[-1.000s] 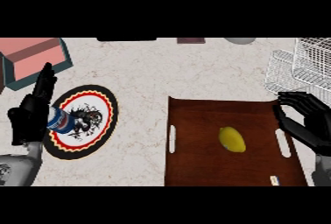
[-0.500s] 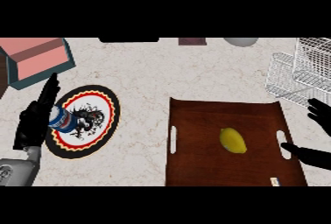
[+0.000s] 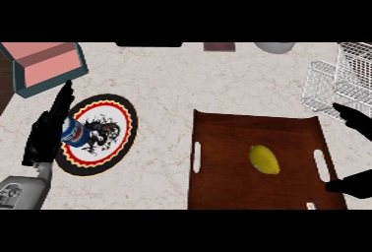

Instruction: Pick the lemon from the tray and place it in the tiered basket

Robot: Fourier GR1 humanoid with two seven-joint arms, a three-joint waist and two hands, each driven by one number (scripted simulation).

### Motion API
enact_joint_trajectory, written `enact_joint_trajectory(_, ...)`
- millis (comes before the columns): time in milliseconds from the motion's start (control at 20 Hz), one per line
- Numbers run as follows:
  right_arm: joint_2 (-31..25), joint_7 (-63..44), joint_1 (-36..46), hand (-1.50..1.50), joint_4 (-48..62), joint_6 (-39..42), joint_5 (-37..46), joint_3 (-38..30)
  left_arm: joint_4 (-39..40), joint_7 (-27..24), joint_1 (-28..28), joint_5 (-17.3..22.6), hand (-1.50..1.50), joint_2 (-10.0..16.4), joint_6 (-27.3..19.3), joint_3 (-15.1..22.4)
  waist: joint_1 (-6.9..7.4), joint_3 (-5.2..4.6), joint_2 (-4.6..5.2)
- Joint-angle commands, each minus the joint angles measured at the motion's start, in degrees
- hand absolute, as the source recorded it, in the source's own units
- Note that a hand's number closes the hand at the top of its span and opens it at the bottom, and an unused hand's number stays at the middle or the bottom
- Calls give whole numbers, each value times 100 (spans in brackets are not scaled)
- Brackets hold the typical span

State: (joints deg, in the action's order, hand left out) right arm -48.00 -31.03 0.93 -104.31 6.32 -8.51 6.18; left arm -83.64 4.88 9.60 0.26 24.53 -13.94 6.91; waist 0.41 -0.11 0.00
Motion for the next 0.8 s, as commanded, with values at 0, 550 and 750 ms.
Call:
enact_joint_trajectory(0, 208, -1285, 1306, -150, 276, 145, 151, 504, 41, 35, 42, -69, 0, -146, 73, 89, 136, 4, 31)
enact_joint_trajectory(550, 1128, -2280, 1767, -150, 1146, 822, 532, 909, 358, -451, -134, -185, 0, -346, 290, -243, -24, 9, 6)
enact_joint_trajectory(750, 1359, -2852, 1996, -150, 1038, 1058, 779, 1028, 192, -41, 86, -367, 0, -426, 249, -265, -27, 10, -1)
